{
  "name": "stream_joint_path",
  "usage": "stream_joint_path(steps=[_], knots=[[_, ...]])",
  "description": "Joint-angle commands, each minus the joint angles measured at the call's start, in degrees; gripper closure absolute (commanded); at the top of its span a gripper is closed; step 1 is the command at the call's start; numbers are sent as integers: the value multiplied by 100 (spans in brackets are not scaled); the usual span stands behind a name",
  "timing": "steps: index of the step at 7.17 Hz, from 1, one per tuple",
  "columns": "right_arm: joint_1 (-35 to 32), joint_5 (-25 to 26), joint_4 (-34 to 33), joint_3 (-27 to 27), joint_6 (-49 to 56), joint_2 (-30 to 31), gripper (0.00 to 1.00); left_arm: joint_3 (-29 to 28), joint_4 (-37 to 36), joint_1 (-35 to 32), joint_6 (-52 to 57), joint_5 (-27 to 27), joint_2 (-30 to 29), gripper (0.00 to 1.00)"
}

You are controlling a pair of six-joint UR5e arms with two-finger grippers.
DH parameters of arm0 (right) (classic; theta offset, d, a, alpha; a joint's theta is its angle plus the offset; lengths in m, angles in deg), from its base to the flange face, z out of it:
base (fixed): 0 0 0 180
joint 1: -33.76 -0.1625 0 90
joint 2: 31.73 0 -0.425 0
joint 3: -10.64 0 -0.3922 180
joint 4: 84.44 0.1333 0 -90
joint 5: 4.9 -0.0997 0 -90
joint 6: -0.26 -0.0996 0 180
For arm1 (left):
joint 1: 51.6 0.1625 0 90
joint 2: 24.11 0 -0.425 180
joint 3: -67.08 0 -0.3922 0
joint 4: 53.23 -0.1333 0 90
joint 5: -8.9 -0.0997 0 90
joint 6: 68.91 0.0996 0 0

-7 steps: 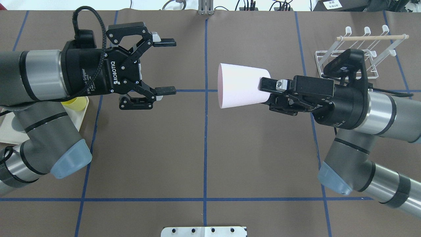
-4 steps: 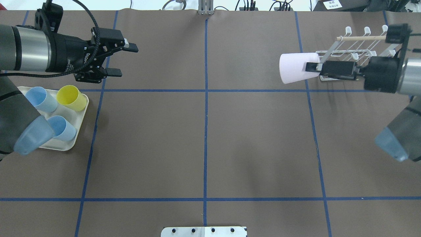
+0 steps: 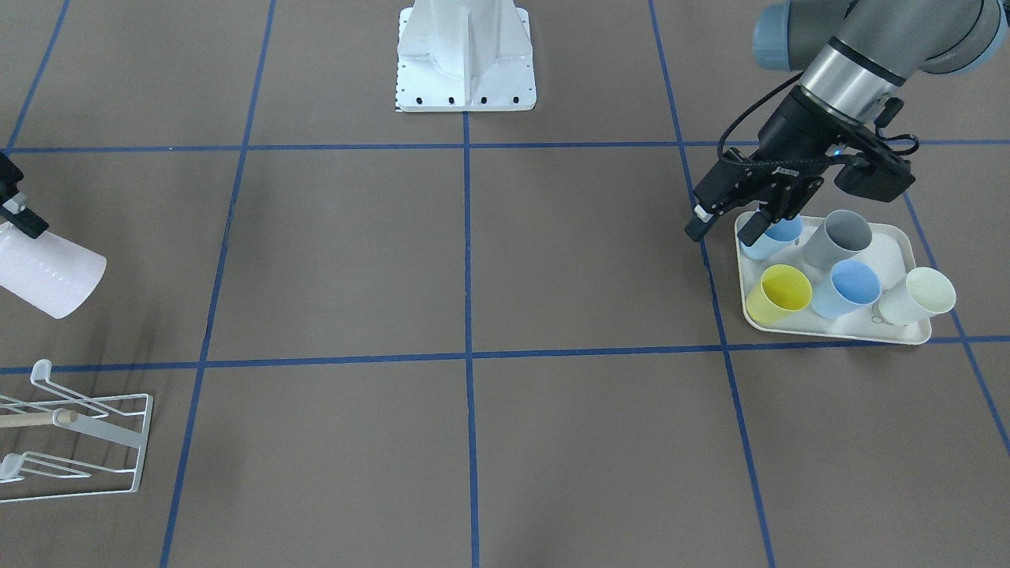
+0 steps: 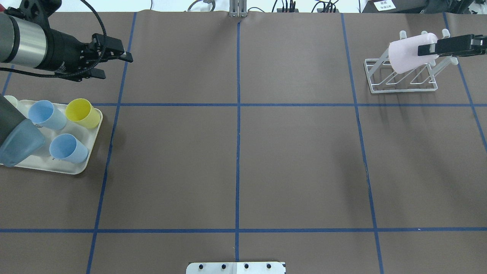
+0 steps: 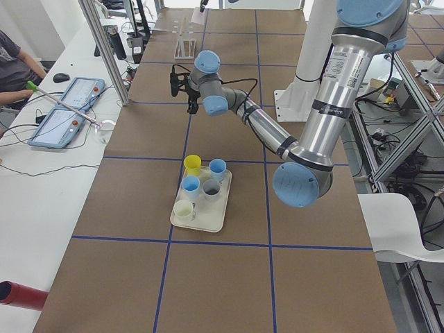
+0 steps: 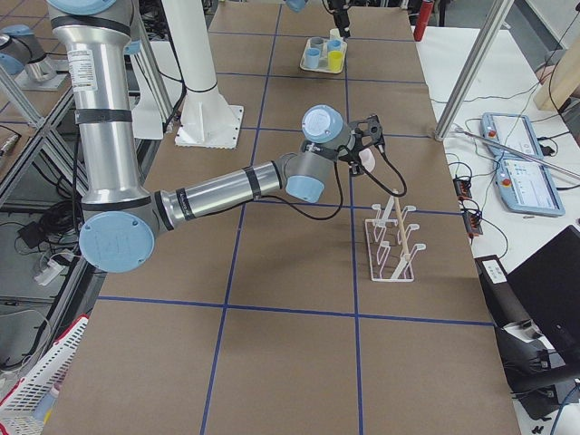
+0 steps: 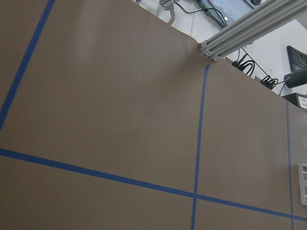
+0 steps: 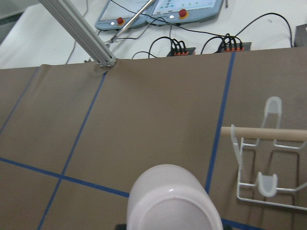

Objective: Transfer IKEA cup to right arm and place on rack

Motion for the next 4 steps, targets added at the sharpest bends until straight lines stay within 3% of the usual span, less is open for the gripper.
stream_joint_path(steps=[1,2,4], knots=[[-208,45,-2444,-386,1541,-143,100,-19,-99,-28,155,-34,50,0],[-209,185,-3562,-450,2096,-475,100,-28,-99,-19,163,-43,137,0],[-149,325,-4781,-224,2636,-1046,100,-10,-90,-10,163,-61,173,0]])
